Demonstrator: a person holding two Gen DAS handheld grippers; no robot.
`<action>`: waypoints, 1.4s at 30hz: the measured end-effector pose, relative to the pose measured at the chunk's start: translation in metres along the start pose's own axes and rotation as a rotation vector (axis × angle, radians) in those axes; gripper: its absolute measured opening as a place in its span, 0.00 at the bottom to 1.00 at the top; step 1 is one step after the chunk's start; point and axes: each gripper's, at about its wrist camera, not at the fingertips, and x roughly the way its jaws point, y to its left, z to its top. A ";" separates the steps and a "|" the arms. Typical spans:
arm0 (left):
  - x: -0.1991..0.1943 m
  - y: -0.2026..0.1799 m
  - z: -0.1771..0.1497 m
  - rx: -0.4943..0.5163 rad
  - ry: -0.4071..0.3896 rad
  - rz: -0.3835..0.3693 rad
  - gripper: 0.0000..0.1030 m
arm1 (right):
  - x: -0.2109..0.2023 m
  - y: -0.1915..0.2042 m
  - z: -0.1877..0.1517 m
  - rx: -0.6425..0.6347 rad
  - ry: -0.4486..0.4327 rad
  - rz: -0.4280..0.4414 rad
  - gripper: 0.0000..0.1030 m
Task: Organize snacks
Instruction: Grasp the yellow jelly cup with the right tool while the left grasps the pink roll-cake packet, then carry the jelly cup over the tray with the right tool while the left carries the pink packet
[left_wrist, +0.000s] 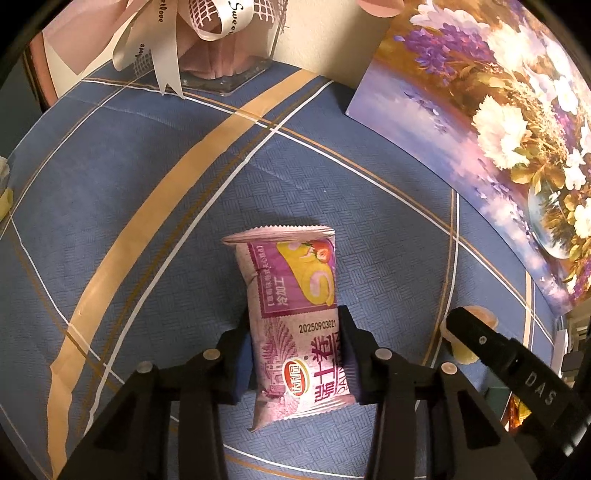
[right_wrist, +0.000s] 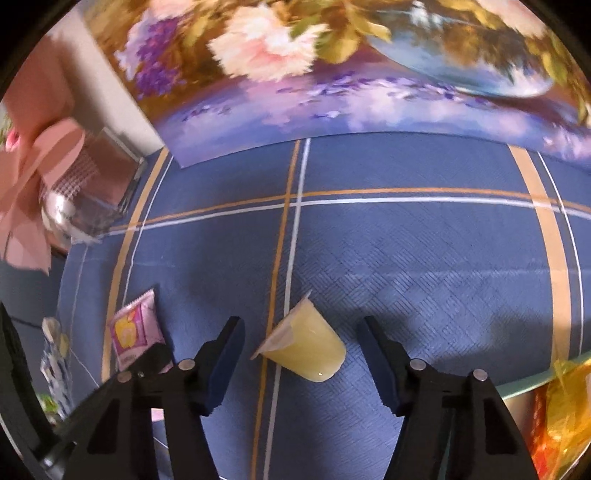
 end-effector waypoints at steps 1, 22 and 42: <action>0.001 -0.001 0.000 0.001 -0.002 0.004 0.41 | 0.000 -0.002 0.000 0.019 0.000 -0.004 0.60; -0.014 0.006 -0.004 -0.008 -0.014 0.028 0.38 | -0.010 0.011 -0.016 0.005 -0.020 -0.070 0.48; -0.108 -0.009 -0.026 0.005 -0.047 -0.036 0.38 | -0.108 0.006 -0.069 0.014 -0.093 -0.055 0.46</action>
